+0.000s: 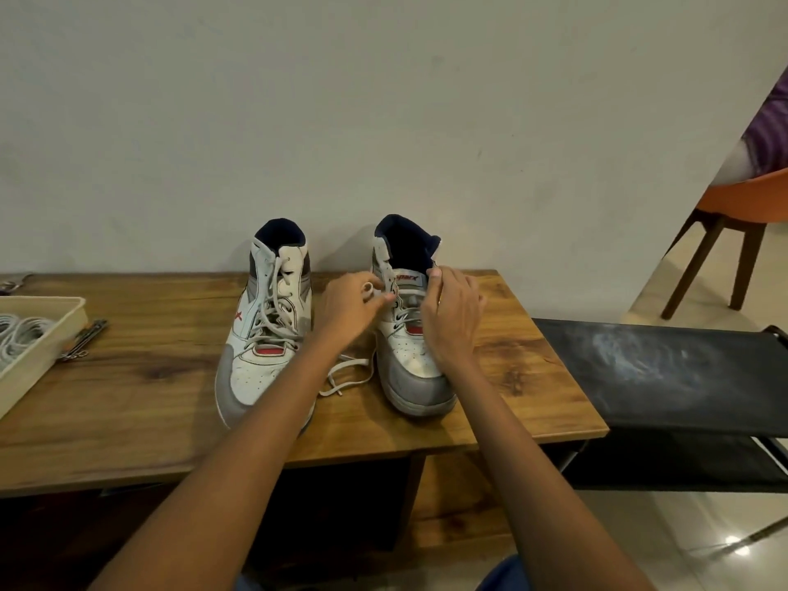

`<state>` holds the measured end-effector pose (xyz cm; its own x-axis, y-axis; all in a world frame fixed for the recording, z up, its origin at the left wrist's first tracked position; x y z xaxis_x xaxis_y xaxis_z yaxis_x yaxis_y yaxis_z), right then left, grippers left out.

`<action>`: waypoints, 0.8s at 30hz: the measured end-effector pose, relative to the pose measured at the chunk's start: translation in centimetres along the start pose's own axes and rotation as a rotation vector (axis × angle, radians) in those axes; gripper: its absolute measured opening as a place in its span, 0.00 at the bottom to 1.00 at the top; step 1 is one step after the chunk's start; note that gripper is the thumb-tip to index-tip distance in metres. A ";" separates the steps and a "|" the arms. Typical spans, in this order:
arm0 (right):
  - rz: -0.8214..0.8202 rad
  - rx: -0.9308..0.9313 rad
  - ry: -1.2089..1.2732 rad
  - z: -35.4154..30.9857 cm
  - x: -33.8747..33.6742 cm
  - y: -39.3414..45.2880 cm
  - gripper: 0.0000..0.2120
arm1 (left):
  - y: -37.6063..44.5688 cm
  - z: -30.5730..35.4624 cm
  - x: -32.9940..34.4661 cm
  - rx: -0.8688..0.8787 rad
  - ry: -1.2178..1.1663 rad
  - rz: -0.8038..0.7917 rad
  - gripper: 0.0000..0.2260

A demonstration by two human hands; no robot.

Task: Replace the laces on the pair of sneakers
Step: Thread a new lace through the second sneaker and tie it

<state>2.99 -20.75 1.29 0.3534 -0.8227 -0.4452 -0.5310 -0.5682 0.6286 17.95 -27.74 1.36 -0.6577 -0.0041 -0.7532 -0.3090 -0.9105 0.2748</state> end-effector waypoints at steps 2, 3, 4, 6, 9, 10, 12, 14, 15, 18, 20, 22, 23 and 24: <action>0.004 0.004 -0.001 0.0 -0.2 0.0 0.18 | 0.0 0.3 -0.9 -0.005 0.017 0.083 0.09; 0.007 0.006 -0.007 0.0 -0.3 0.0 0.18 | 0.1 0.1 -1.3 -0.022 -0.020 0.119 0.09; 0.008 0.011 -0.016 0.0 -0.4 0.1 0.18 | 0.2 -0.2 -2.1 -0.053 -0.104 0.161 0.10; 0.006 0.029 -0.021 0.2 -0.6 0.0 0.19 | 0.4 -2.1 -4.1 -0.206 -0.469 0.294 0.11; 0.007 0.038 -0.005 0.3 -0.6 0.0 0.19 | 0.6 -4.3 -6.9 -0.324 -1.170 0.478 0.12; 0.005 0.039 -0.003 0.3 -0.6 0.0 0.19 | 0.8 -4.5 -7.0 -0.336 -1.334 0.479 0.11; 0.002 0.045 0.005 0.3 -0.5 0.0 0.18 | 0.7 -4.1 -5.9 -0.369 -1.547 0.401 0.10; 0.001 0.048 0.015 0.3 -0.4 -0.1 0.18 | 0.4 -3.4 -4.8 -0.369 -1.378 0.304 0.10; 0.001 0.048 0.015 0.3 -0.4 0.0 0.18 | 0.4 -2.8 -4.6 -0.326 -1.157 0.257 0.09; -0.003 0.044 0.009 0.3 -0.3 0.0 0.18 | 0.9 -0.6 -3.0 -0.075 -0.349 0.078 0.17; -0.002 0.040 0.008 0.3 -0.3 -0.1 0.18 | 0.7 -0.2 -0.4 0.012 -0.001 -0.054 0.20; 0.001 0.036 0.016 0.2 -0.3 -0.1 0.18 | 0.4 -0.3 0.6 0.030 0.086 -0.081 0.15; 0.003 0.036 0.021 0.3 -0.4 0.0 0.18 | 0.6 -0.3 0.5 0.027 0.072 -0.061 0.12; 0.003 0.037 0.020 0.2 -0.4 0.0 0.18 | 0.7 -0.4 0.0 0.020 0.037 -0.031 0.09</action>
<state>2.69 -20.42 1.29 0.3675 -0.8245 -0.4302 -0.5601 -0.5655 0.6054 18.00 -28.55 1.28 -0.6220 0.0080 -0.7830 -0.3426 -0.9019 0.2629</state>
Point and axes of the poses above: each hand's wrist, its own y-axis towards the middle knuckle, its own x-axis out of the palm, z = x × y, the point moved 10 cm from there along y, towards the middle knuckle
